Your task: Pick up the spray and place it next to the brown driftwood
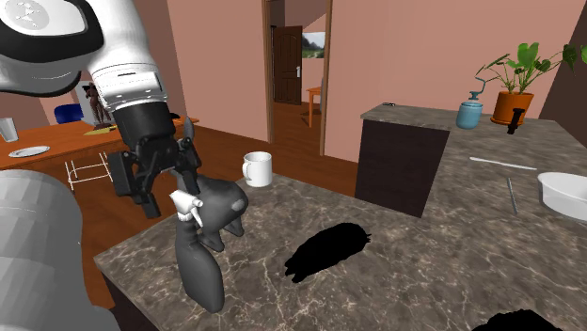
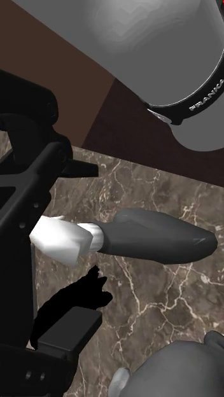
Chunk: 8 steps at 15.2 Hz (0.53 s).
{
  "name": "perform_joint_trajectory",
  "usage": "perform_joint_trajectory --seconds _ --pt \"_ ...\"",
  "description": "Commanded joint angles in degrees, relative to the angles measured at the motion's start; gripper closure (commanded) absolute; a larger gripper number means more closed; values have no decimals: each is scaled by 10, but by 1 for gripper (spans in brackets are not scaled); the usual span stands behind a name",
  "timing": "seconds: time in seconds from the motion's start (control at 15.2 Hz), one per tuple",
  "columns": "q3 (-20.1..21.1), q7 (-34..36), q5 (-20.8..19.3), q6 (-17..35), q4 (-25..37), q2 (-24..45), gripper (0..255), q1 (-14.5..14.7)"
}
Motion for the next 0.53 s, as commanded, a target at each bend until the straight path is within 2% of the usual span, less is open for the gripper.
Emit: perform_joint_trajectory --seconds 0.0,0.07,0.13,0.46 --pt "0 0 0 0 0 0 0 0" --pt "0 0 0 0 0 0 0 0" --pt "0 0 0 0 0 0 255 0" --pt "0 0 0 0 0 0 255 0"
